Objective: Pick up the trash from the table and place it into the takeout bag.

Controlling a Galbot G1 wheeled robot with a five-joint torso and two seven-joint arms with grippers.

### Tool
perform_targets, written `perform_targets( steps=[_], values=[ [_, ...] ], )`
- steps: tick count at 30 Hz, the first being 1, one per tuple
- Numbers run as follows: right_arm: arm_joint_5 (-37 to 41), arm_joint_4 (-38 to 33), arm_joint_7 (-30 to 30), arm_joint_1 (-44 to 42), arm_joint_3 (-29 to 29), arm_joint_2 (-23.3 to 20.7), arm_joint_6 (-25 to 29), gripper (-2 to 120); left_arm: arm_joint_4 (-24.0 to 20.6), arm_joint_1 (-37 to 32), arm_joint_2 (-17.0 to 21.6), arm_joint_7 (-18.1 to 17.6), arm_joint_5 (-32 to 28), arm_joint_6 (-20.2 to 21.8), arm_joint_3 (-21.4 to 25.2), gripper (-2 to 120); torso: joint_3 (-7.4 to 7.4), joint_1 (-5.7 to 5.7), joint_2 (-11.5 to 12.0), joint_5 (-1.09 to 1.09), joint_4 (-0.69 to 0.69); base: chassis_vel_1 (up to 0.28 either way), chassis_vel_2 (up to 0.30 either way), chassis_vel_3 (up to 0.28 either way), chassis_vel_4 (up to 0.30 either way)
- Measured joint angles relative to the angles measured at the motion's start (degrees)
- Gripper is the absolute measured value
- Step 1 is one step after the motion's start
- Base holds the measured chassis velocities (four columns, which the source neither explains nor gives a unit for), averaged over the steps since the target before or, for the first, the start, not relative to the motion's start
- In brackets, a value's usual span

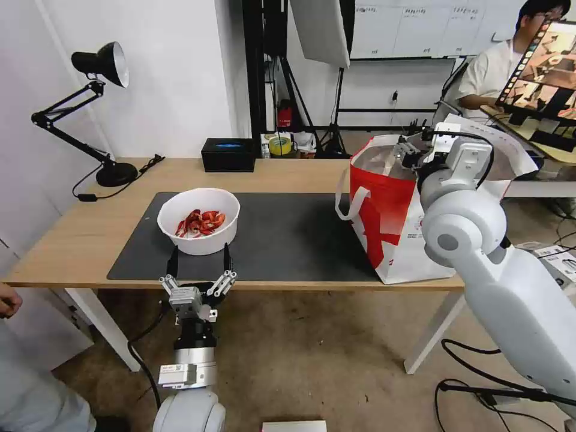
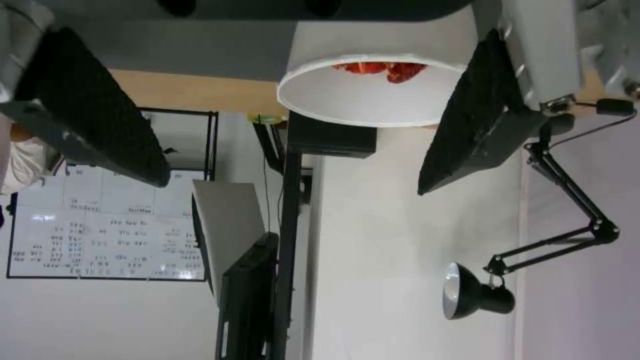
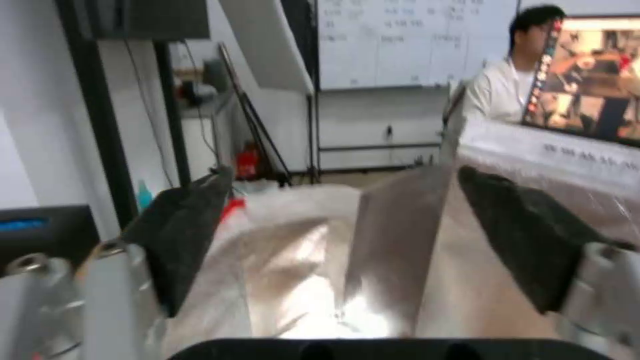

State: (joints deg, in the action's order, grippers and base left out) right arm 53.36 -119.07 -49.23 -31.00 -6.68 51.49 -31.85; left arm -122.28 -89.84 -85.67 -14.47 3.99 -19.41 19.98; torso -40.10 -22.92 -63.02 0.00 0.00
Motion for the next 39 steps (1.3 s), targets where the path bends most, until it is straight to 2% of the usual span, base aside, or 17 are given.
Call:
perform_targets(
  steps=[2,6,9,10,13,17,24,29,30,36,37,38,39],
  values=[
    [-0.9,-0.3,2.7,-0.2,-0.1,-0.1,2.3,97,0.0,0.0,-0.2,0.0,0.1,0.0,-0.2,100,0.0,0.0,0.0,0.01,0.0,0.0,0.0,0.0,0.0],
    [-2.8,-0.3,6.4,-1.2,-0.2,-0.2,5.8,100,0.0,-0.1,-0.3,0.0,0.1,0.0,-0.3,100,0.0,0.0,0.0,0.01,0.01,0.0,0.0,0.0,0.0],
    [-8.1,-0.6,14.9,-4.8,-0.8,-0.4,13.4,100,-0.3,-0.1,-0.2,0.0,0.1,0.0,-0.1,100,0.0,0.0,0.0,0.0,0.01,0.0,0.0,0.0,0.0],
    [-8.1,-0.6,14.9,-4.8,-0.8,-0.4,13.4,100,-0.3,-0.1,-0.2,0.0,0.1,0.0,-0.1,100,0.0,0.0,0.0,0.0,0.01,0.0,0.0,0.0,0.0],
    [-12.6,-1.7,20.6,-9.4,-1.9,-0.4,18.7,100,-0.7,-0.5,0.0,-0.1,0.1,0.0,0.3,100,0.0,0.0,0.0,0.0,0.0,0.0,0.0,0.0,0.0],
    [-14.4,-2.6,22.5,-13.0,-2.9,0.0,21.1,100,-0.7,-0.5,0.0,-0.1,0.0,0.0,0.3,100,0.0,0.0,0.0,0.0,0.0,0.0,0.0,0.0,0.0],
    [-20.4,-5.2,28.9,-23.4,-7.3,2.4,28.9,100,-0.7,-0.5,-0.3,-0.1,0.1,0.0,0.0,100,0.0,0.0,0.0,0.01,0.0,0.0,0.0,0.0,0.0],
    [-20.7,-5.3,29.2,-23.9,-7.5,2.5,29.3,100,-0.7,-0.5,-0.4,-0.1,0.1,0.0,-0.1,100,0.0,0.0,0.0,0.01,0.0,0.0,0.0,0.0,0.0],
    [-25.7,-7.2,32.1,-30.0,-9.9,4.9,33.4,100,-0.7,-0.7,-0.6,-0.1,0.2,-0.4,-0.1,100,0.01,0.0,0.0,0.0,0.0,0.0,0.0,0.0,0.0],
    [-27.6,-8.1,32.8,-32.2,-10.8,6.0,34.3,100,-0.7,-0.7,-0.8,-0.1,0.2,-0.7,-0.1,100,0.01,0.0,0.0,0.01,0.0,0.0,0.0,0.0,0.0],
    [-30.8,-9.4,33.9,-36.7,-12.6,8.8,35.9,100,-0.7,-0.7,-0.8,-0.1,0.2,-0.9,0.1,100,0.01,0.0,0.0,0.01,0.0,0.0,0.0,0.0,0.0],
    [-30.8,-9.4,33.9,-36.7,-12.6,8.8,35.9,100,-0.7,-0.7,-0.8,-0.1,0.2,-0.9,0.1,100,0.01,0.0,0.0,0.01,0.0,0.0,0.0,0.0,0.0],
    [-34.3,-9.4,35.1,-41.7,-14.1,11.7,38.6,100,-0.7,-0.6,-0.6,-0.1,0.2,-1.0,0.2,100,0.01,0.0,0.0,0.01,0.0,0.0,0.0,0.0,0.0]
  ],
)
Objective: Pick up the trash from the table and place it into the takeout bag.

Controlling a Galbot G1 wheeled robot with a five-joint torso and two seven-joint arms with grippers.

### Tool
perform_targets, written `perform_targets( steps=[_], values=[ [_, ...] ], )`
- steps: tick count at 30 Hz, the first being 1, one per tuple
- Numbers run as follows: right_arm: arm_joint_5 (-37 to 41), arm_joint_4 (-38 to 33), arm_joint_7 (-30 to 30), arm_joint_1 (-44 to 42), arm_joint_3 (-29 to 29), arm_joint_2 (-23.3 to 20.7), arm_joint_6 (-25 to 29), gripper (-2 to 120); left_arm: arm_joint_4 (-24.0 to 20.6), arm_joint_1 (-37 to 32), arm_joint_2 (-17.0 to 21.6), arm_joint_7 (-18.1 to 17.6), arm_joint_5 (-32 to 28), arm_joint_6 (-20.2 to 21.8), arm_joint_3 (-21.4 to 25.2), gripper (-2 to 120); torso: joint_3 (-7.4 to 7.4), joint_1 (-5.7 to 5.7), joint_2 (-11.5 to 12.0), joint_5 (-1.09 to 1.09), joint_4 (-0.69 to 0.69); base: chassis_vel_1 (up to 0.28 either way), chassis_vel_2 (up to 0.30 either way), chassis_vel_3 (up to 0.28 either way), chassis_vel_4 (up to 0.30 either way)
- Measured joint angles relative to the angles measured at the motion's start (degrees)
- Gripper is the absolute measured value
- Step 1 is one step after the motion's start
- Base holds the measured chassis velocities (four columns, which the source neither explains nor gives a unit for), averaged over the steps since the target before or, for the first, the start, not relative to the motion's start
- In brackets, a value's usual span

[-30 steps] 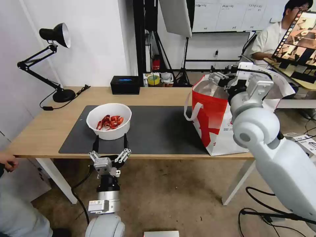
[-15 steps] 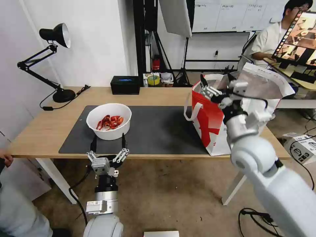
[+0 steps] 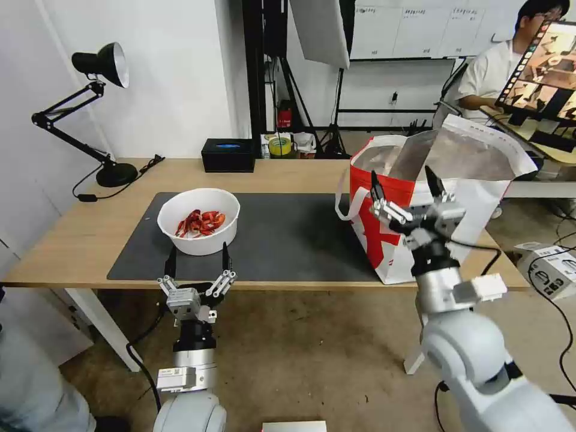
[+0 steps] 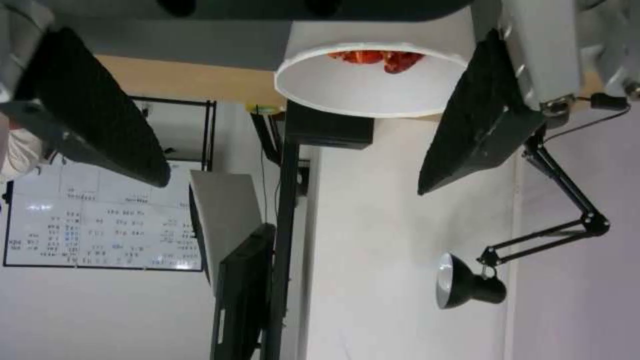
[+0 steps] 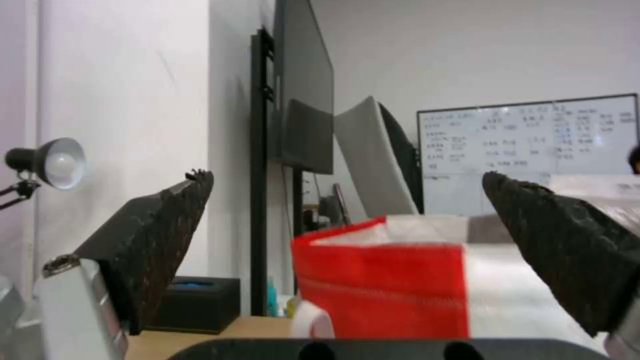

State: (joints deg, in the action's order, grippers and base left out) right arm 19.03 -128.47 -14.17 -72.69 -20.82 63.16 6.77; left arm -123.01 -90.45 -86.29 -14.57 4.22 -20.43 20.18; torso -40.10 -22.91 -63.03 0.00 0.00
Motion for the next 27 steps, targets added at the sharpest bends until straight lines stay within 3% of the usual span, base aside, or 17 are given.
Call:
perform_targets(
  steps=[13,27],
  values=[
    [-6.5,1.3,3.8,-11.8,-4.4,7.1,7.7,100,0.6,0.2,0.2,0.0,-0.2,-0.3,0.1,100,0.0,0.0,0.0,0.0,-0.01,0.0,0.0,0.0,0.0],
    [-10.5,6.3,5.9,-16.0,-3.5,12.2,14.3,100,1.2,0.4,1.2,-0.1,-1.2,-0.4,0.8,100,-0.01,-0.01,0.0,0.0,0.0,0.0,0.0,0.0,0.0]
  ],
)
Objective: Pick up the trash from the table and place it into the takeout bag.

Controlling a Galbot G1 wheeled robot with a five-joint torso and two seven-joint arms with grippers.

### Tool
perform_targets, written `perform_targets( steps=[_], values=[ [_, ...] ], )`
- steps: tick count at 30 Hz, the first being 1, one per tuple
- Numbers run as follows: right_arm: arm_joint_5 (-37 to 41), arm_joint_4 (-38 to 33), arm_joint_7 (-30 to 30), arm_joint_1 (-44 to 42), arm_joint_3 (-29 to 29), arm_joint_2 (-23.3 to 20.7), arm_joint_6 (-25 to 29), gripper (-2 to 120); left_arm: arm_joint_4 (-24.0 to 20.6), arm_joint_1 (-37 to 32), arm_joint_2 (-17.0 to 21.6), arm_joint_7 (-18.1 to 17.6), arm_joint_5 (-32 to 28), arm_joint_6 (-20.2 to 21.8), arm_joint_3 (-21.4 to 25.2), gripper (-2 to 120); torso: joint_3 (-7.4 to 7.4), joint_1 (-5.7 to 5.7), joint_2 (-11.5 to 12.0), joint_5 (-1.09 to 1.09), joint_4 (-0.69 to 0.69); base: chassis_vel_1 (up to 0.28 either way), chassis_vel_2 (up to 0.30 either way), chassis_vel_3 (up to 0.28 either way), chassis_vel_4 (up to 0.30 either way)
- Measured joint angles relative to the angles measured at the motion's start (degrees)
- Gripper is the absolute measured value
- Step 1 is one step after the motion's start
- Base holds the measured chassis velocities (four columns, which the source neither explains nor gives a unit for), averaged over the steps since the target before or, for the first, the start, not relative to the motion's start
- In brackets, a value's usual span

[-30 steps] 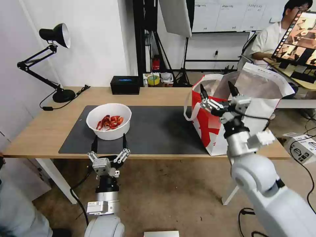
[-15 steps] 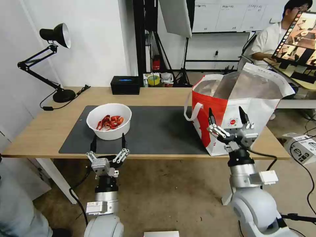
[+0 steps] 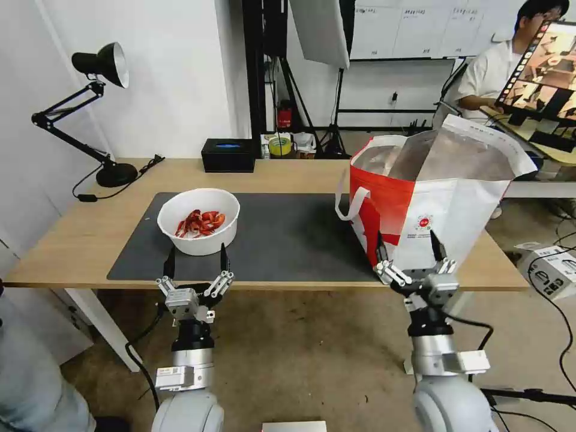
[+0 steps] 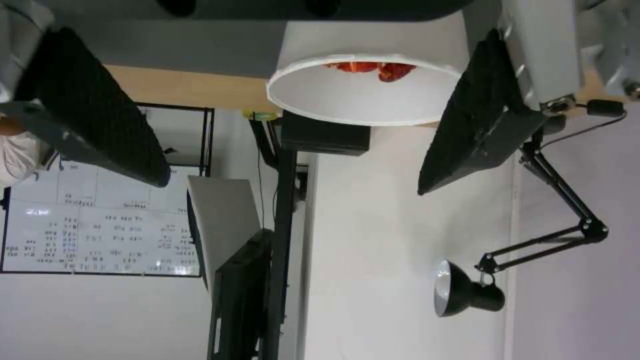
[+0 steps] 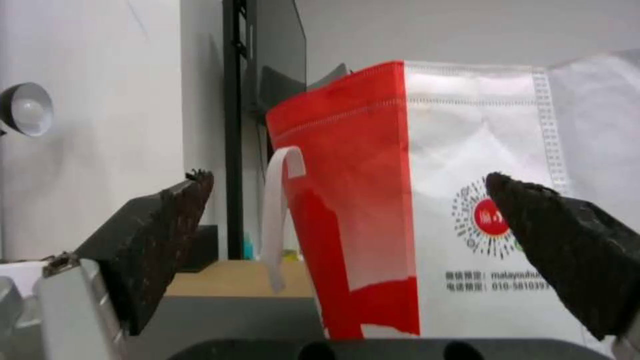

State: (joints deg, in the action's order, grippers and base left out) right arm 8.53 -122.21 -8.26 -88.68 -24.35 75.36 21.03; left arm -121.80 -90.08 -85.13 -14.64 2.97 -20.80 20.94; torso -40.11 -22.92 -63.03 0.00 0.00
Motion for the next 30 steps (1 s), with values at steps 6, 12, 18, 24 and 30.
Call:
perform_targets(
  steps=[6,12,18,24,30],
  values=[
    [-0.2,0.5,0.0,-0.4,0.1,0.5,0.3,100,0.1,0.0,0.1,0.0,-0.1,0.0,0.1,100,0.0,0.0,0.0,0.0,0.0,0.0,0.0,0.0,0.0],
    [-0.3,0.8,0.1,-0.2,0.3,0.7,0.4,100,0.9,0.6,0.2,0.0,-0.3,0.0,0.1,100,0.0,0.0,0.0,0.0,0.0,0.0,0.0,0.0,0.0],
    [-0.2,1.2,0.1,0.1,0.3,0.4,0.4,100,0.9,0.5,0.2,0.0,-0.4,0.0,0.4,100,0.0,0.0,0.0,0.0,0.0,0.0,0.0,0.0,0.0],
    [-0.1,3.7,1.1,0.2,0.3,1.3,2.9,100,2.7,0.7,0.3,0.0,-0.5,-1.8,0.7,100,0.0,0.0,0.0,0.0,0.0,0.0,0.0,0.0,0.0],
    [-0.1,3.6,1.7,0.1,0.0,1.6,3.6,100,3.4,1.0,0.3,0.0,-0.7,-2.4,0.3,100,0.0,0.0,0.0,0.0,0.0,0.0,0.0,0.0,0.0]
  ],
)
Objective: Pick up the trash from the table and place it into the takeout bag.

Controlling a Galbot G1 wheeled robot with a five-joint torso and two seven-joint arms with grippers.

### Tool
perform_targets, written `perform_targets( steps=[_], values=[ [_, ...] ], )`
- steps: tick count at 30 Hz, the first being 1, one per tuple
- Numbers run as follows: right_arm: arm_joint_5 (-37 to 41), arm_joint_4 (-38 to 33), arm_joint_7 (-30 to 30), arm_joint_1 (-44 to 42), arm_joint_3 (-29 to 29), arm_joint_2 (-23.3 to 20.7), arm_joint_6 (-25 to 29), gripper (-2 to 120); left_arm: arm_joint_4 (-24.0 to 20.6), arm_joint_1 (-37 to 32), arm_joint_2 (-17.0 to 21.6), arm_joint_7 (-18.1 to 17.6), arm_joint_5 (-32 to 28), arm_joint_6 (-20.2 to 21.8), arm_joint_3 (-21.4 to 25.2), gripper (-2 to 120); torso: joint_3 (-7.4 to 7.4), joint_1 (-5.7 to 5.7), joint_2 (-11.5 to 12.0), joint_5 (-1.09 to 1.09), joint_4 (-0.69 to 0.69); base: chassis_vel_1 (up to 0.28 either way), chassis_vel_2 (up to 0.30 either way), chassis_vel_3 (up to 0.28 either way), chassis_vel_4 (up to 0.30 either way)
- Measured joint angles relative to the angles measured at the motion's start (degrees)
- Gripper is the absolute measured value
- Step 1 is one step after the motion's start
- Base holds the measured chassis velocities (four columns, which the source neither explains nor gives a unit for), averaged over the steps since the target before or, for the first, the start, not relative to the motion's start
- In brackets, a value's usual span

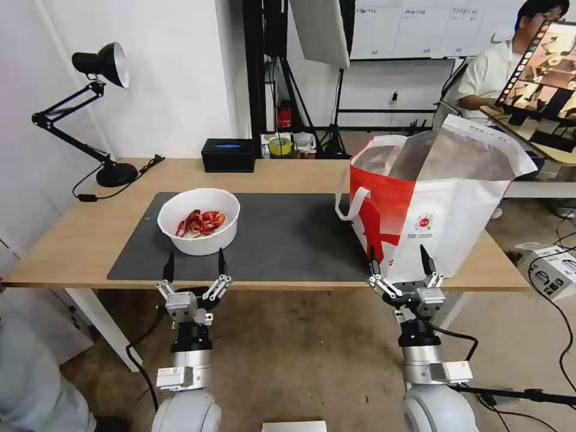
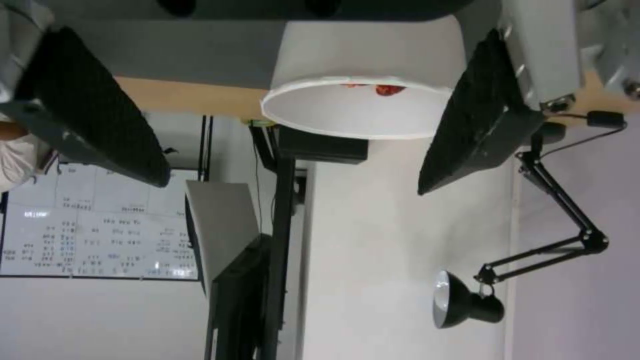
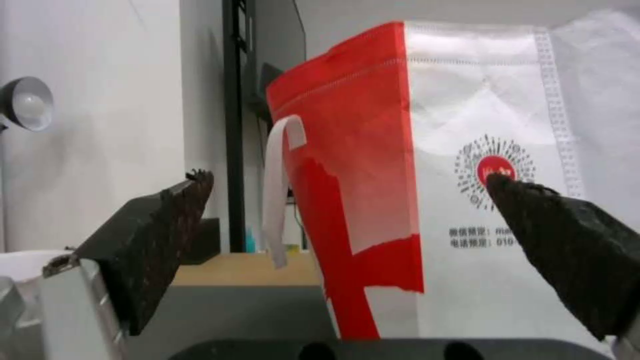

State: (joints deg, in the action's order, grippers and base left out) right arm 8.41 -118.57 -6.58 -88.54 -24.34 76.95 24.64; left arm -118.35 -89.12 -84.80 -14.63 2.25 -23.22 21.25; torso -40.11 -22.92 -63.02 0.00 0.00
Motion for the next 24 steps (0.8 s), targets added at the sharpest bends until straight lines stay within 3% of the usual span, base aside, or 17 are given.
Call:
perform_targets(
  steps=[19,24],
  values=[
    [-0.5,-1.6,0.1,-1.2,0.2,-0.1,-0.3,100,-0.9,-0.3,-0.1,0.1,0.0,0.0,0.3,100,0.0,0.0,0.0,0.0,0.0,0.0,0.0,0.0,0.0],
    [-1.1,-1.4,0.1,-1.9,0.2,-0.2,-0.3,100,-1.7,0.2,0.5,-1.6,-0.4,1.8,1.1,100,0.0,0.0,0.0,0.0,0.0,0.0,0.0,0.0,0.0]
  ],
)
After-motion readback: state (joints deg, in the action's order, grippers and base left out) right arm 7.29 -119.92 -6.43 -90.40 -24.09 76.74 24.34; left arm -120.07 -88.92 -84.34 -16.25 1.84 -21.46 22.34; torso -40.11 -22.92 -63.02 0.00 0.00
